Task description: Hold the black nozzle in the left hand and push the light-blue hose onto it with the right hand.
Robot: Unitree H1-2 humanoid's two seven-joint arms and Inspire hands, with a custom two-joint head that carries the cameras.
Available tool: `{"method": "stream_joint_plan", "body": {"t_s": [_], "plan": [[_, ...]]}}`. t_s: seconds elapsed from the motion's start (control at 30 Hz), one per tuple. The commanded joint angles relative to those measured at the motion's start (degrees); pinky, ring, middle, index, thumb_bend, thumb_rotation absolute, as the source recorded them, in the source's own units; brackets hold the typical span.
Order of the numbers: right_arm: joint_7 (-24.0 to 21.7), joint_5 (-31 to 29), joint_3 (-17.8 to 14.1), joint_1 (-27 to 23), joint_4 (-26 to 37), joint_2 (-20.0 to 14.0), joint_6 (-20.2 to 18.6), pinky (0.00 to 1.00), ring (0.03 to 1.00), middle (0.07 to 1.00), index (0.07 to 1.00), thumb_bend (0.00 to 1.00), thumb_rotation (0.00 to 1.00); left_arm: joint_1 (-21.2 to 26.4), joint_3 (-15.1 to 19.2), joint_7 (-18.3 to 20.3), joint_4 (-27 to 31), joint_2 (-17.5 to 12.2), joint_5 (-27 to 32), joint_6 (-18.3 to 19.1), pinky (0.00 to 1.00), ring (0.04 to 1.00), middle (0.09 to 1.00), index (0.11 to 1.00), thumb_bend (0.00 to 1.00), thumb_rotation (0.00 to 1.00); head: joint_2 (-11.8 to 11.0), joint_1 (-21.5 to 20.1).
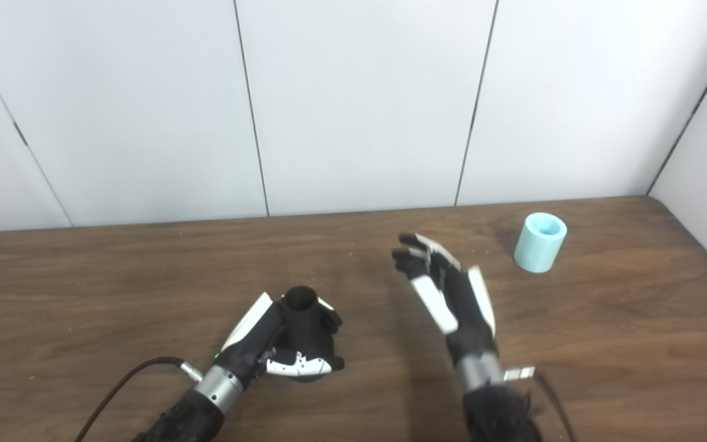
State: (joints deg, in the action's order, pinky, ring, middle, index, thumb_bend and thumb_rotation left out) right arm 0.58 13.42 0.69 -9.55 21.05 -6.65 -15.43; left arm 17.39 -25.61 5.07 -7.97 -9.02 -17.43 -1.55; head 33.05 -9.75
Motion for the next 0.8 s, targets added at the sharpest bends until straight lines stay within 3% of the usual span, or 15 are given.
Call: {"method": "stream_joint_plan", "body": {"t_s": [0.0,0.17,0.27,0.37,0.47,0.57,0.67,0.77], "plan": [[-1.3,4.0,-0.8,-4.5,3.2,-5.0,-0.1,0.63,0.676,0.71,0.757,0.71,0.45,-2.7,-1.5,4.8,-4.4,-1.1,-0.7,2.2,0.8,0.607,0.532,0.456,0.52,0.0,0.0,-0.2],[-0.4,15.4,-2.6,-12.1,-2.2,-18.4,3.3,0.74,0.767,0.762,0.803,0.84,0.44,-3.5,-1.0,4.2,-5.3,-1.1,-1.0,1.6,0.8,0.608,0.53,0.459,0.52,0.0,-0.8,-0.7],[-0.8,17.4,-2.6,-14.1,-4.5,-21.8,3.7,0.8,0.826,0.802,0.819,0.9,0.45,-3.8,-0.7,4.0,-5.5,-1.0,-1.0,1.1,0.8,0.598,0.525,0.463,0.52,0.0,-1.0,-0.7],[-4.3,22.5,-1.2,-17.8,-6.7,-27.1,1.1,0.78,0.843,0.838,0.828,0.93,0.45,-4.1,-0.3,3.7,-6.1,-0.8,-0.6,0.2,0.79,0.542,0.514,0.47,0.52,0.0,-1.2,-0.8],[-6.9,27.7,0.4,-20.6,-9.7,-30.6,0.0,0.78,0.856,0.854,0.828,0.95,0.45,-4.4,0.2,3.8,-6.5,-0.7,-0.3,-0.5,0.79,0.536,0.51,0.472,0.52,0.0,-1.1,-0.7],[-9.9,31.6,2.5,-23.6,-14.3,-33.8,-0.4,0.82,0.869,0.863,0.822,0.96,0.44,-4.6,0.4,3.9,-6.6,-1.0,-0.4,-0.9,0.8,0.589,0.512,0.471,0.52,0.0,-1.2,-0.9],[-12.7,33.7,4.4,-25.6,-18.5,-35.6,-0.6,0.75,0.825,0.854,0.826,0.97,0.39,-4.7,0.4,3.8,-6.7,-1.3,-0.6,-0.9,0.82,0.605,0.522,0.464,0.52,0.0,-1.2,-0.9],[-15.8,36.1,6.4,-27.3,-22.4,-36.6,-2.4,0.81,0.841,0.857,0.833,0.98,0.34,-4.7,0.8,3.9,-6.4,-1.3,-0.2,-0.4,0.82,0.615,0.53,0.458,0.52,0.0,-1.0,-0.8]]}}
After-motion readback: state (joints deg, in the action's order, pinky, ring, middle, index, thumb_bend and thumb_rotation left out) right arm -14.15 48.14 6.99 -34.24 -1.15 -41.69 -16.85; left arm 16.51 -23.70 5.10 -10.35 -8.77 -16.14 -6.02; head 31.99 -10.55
